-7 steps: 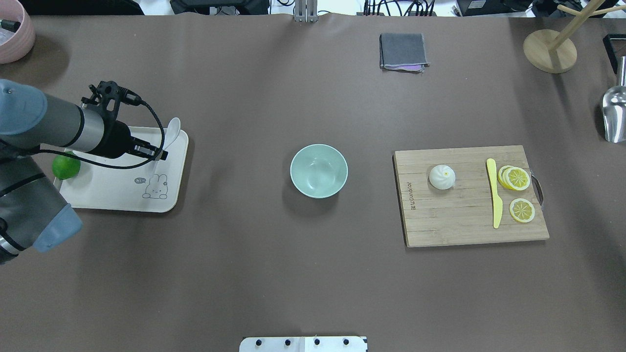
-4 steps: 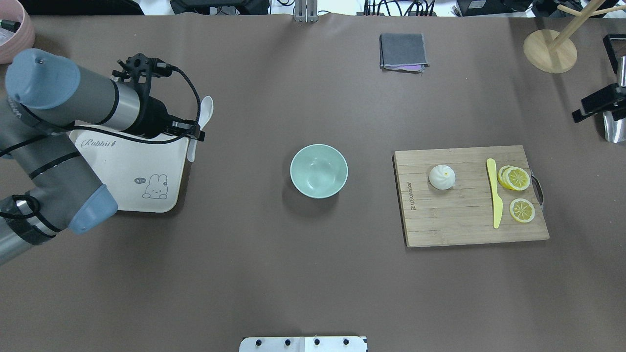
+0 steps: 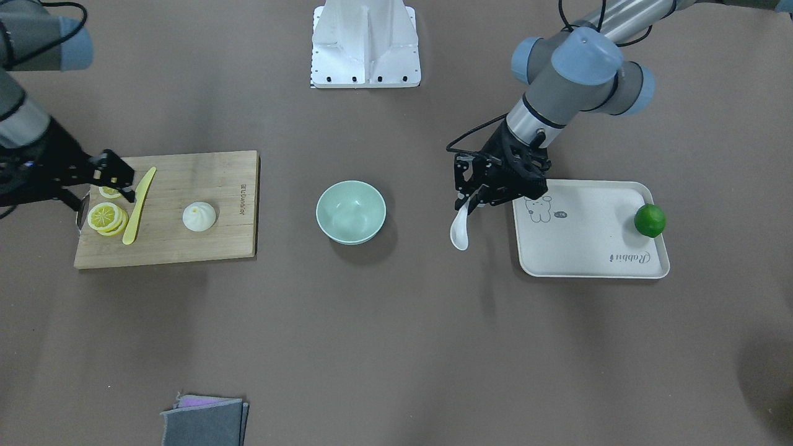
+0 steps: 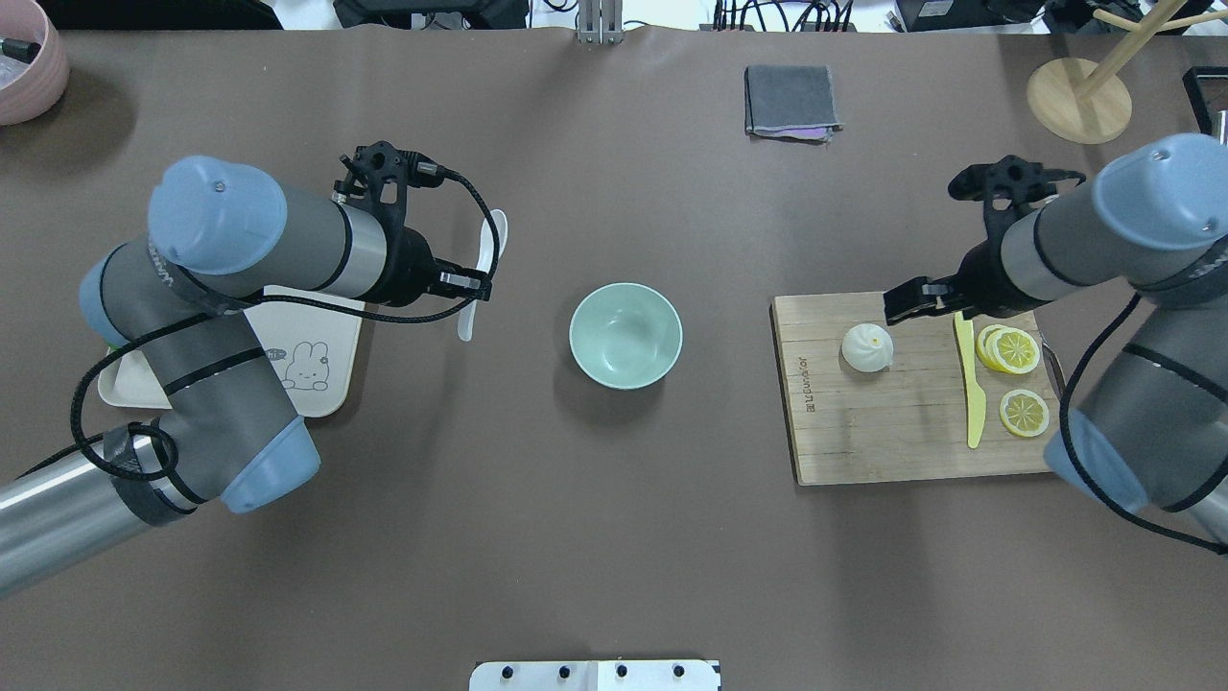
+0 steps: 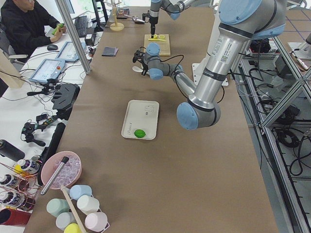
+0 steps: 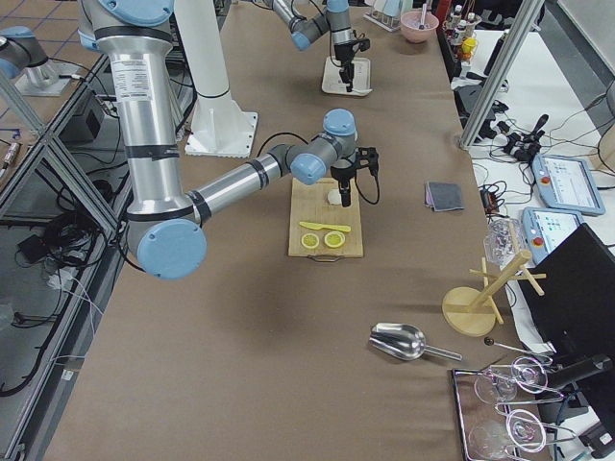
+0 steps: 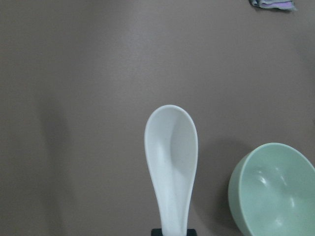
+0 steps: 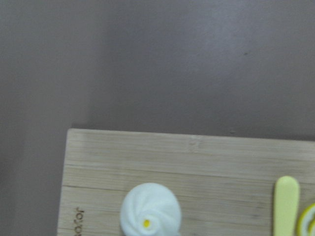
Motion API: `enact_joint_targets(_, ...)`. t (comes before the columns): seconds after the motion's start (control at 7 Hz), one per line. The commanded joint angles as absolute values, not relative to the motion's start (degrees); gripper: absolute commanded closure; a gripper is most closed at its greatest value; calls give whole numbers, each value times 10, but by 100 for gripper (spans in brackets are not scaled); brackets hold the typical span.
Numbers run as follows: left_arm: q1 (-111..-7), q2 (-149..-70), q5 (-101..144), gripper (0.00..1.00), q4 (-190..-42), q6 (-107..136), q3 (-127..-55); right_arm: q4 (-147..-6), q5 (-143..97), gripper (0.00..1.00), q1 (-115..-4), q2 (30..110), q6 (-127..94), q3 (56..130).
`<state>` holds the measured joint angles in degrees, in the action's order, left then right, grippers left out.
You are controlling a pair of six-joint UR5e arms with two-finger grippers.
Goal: Put spoon and bun in bowl
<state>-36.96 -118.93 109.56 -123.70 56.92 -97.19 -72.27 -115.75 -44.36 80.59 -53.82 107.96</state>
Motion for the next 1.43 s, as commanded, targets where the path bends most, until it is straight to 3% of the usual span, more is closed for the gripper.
enact_joint_targets(0.0, -326, -1253, 1079, 100, -1165, 567, -969, -721, -1130, 2, -398, 768, -565, 1046)
enact_joint_targets(0.57, -298, -1262, 1030, 100, -1153, 565, -966, -723, -1105, 7, -398, 762, -564, 1007)
enact_joint_targets(0.71, -291, -1263, 1029, 100, -1153, 566, -964, -722, -1104, 22, -397, 762, -565, 1006)
enact_joint_targets(0.86, -287, -1266, 1016, 100, -1153, 566, -959, -723, -1104, 66, -397, 762, -565, 1004)
enact_joint_targets(1.0, -282, -1274, 1013, 100, -1153, 566, -953, -727, -1105, 100, -397, 761, -563, 1004)
enact_joint_targets(1.29, -253, -1283, 991, 100, -1152, 562, -949, -727, -1115, 100, -414, 759, -562, 1009)
